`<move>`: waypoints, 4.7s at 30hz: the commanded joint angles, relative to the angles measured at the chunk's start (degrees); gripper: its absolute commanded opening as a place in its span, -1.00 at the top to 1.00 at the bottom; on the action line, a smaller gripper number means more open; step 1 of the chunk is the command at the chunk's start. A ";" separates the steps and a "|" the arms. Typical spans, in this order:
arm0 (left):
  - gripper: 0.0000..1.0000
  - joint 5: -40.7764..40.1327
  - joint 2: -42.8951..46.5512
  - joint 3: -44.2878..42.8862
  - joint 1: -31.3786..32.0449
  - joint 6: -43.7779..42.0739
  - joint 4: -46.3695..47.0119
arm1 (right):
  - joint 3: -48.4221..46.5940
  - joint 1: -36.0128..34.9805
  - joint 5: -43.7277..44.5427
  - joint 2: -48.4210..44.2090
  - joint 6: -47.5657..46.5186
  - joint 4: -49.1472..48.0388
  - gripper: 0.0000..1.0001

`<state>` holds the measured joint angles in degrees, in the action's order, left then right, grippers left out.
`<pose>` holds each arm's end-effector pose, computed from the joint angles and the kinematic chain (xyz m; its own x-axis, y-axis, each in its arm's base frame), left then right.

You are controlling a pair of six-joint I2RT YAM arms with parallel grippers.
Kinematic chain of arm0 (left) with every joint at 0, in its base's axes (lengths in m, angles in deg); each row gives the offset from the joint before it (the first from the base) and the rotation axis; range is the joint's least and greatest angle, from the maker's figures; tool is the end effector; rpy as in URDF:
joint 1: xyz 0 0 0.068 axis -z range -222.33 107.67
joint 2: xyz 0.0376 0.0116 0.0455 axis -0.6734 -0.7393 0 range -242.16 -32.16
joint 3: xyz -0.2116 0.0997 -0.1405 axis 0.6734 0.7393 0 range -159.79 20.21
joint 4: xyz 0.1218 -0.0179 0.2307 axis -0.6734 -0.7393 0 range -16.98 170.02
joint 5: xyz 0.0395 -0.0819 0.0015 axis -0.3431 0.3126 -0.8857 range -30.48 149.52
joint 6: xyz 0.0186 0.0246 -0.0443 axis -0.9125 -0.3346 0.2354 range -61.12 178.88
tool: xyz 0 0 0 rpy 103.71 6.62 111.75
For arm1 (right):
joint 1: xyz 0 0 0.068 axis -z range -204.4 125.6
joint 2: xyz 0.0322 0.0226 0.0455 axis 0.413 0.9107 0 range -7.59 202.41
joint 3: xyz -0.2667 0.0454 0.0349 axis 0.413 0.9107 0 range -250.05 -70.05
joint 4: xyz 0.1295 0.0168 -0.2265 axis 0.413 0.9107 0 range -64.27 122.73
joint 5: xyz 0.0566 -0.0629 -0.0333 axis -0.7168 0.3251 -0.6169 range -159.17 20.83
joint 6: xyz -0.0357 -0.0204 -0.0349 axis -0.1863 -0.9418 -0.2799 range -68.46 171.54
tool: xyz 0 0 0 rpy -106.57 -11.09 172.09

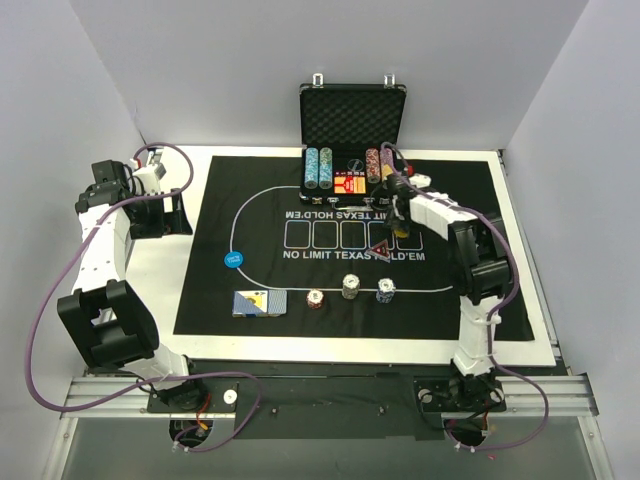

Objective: Distribute texas hold em gaming equipment

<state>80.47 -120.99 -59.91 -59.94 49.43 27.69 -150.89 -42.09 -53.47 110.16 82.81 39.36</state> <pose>0.3068 0.0840 0.3058 -0.8420 -0.1063 -0.5288 0.0210 0.9732 -0.2291 0.4256 0.1256 0.1642 -0.6955 0.3026 -0.6517 0.2718 0.9504 0.1512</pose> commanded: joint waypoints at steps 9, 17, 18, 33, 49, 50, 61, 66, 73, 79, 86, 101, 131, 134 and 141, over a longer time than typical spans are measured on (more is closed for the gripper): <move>-0.95 0.41 0.86 -1.18 -0.24 -1.36 -0.05 | -7.05 9.07 2.84 0.19 5.29 8.34 0.29; -0.94 0.93 -0.02 -2.24 -0.15 -1.27 -0.22 | -16.98 13.21 -0.32 6.16 5.30 10.10 0.29; -0.95 0.85 -0.19 -2.41 -0.15 -1.27 -0.40 | -18.72 13.56 -0.50 6.69 5.47 10.45 0.29; -0.94 1.55 -1.34 -2.59 0.03 -1.88 -1.10 | -27.19 16.64 -8.23 12.15 7.76 13.70 -0.29; -0.95 4.27 -0.02 -1.01 0.03 -2.15 -0.92 | -1.87 -4.97 -0.86 -10.89 4.07 11.68 -0.68; -0.95 4.36 0.07 -0.57 0.03 -2.32 -0.93 | -1.78 -5.68 -0.94 -10.44 3.89 11.68 -0.68; -0.94 4.63 1.30 0.58 0.03 -2.85 -1.19 | 0.07 -7.88 -0.32 -5.43 5.29 10.72 -0.63; -0.94 5.06 1.04 -0.21 0.11 -2.33 -1.45 | 1.12 -7.88 -0.24 -4.55 6.17 9.75 -0.62; -0.95 4.36 1.21 -0.48 0.12 -2.41 -1.72 | 1.29 -7.53 0.64 -2.44 7.23 8.35 -0.62; -0.94 4.01 1.39 -0.65 0.12 -2.59 -1.80 | 3.75 -6.65 0.20 -2.27 8.55 6.42 -0.56; -0.95 4.10 1.56 -0.83 0.03 -2.76 -2.07 | 7.27 -5.86 0.12 -3.41 9.95 4.13 -0.47; -0.94 3.66 2.35 -1.53 -0.06 -3.91 -2.86 | 21.33 -2.79 2.04 -15.70 12.94 3.07 -0.28; -0.94 3.05 3.41 -3.12 -0.24 -3.82 -4.00 | 12.37 -11.66 -5.07 -14.13 7.31 6.23 -0.26; -0.94 3.04 3.32 -3.29 -0.24 -3.82 -4.09 | 12.02 -12.28 -6.56 -12.91 7.67 5.62 -0.18; -0.95 2.60 3.06 -3.91 -0.24 -3.82 -4.27 | 12.54 -13.59 -5.51 -11.23 10.30 6.06 0.05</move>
<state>83.31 -119.18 -60.80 -59.94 46.17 23.84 -137.73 -55.18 -59.46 98.47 90.96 43.64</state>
